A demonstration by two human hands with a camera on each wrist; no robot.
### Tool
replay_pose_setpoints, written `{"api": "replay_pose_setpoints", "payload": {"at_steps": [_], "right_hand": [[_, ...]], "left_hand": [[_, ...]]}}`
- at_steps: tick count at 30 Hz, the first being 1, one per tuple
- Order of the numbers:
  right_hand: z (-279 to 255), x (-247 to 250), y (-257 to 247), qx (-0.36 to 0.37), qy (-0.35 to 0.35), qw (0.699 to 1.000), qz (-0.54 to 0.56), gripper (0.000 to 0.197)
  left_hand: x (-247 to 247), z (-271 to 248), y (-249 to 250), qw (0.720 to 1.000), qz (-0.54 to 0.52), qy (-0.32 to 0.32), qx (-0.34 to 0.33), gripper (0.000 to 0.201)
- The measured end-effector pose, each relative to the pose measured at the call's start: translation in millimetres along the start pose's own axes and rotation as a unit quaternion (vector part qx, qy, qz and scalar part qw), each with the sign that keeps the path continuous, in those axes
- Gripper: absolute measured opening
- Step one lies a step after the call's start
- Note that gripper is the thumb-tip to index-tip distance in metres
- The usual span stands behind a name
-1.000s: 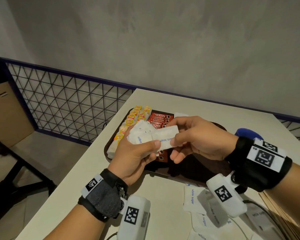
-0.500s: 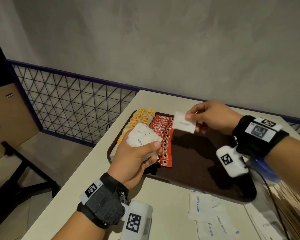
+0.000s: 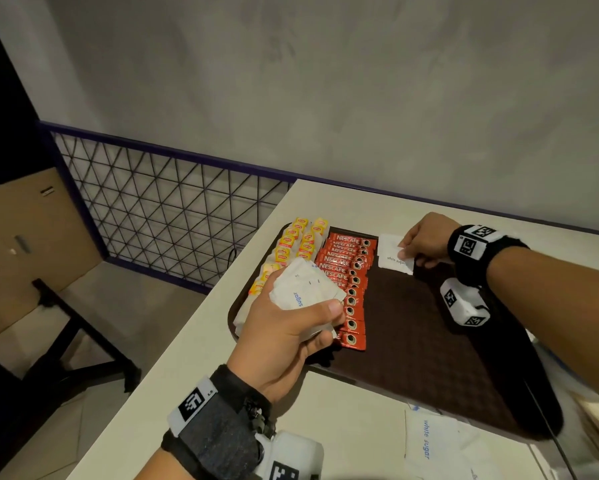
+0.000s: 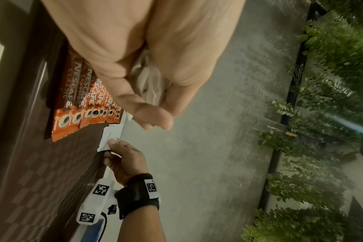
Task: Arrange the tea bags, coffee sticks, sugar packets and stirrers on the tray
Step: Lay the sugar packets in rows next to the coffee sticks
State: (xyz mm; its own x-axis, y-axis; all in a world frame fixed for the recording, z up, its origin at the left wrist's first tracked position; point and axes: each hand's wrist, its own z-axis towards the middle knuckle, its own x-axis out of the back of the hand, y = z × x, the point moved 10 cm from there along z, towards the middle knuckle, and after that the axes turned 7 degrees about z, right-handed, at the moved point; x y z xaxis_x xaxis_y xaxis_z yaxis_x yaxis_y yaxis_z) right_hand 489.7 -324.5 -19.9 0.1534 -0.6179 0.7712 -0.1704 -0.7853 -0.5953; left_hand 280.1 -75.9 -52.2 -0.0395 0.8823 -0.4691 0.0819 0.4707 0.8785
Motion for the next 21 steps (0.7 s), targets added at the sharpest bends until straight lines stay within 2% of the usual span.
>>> {"api": "replay_pose_setpoints", "payload": {"at_steps": [5,10,16,21], "right_hand": [[9.6,5.1,-2.6,0.008,0.03,0.999,0.006,0.011],[5.5,9.3,-4.3,0.005,0.043,0.999,0.014,0.015],[-0.5,7.8,-7.3,-0.006,0.042,0.998,0.042,0.021],[-12.3,22.4,-10.0,0.0,0.075,0.996,0.051,0.018]], "left_hand": [[-2.2,-1.7,5.4,1.0,-0.011,-0.004,-0.004,0.078],[-2.9,-2.1,5.2,1.0,-0.006,-0.009,0.004,0.067],[-3.6,-4.1,7.5,1.0,-0.011,-0.004,0.007,0.073],[-9.7,-4.2,7.0,0.997,-0.063,-0.024,0.03,0.065]]}}
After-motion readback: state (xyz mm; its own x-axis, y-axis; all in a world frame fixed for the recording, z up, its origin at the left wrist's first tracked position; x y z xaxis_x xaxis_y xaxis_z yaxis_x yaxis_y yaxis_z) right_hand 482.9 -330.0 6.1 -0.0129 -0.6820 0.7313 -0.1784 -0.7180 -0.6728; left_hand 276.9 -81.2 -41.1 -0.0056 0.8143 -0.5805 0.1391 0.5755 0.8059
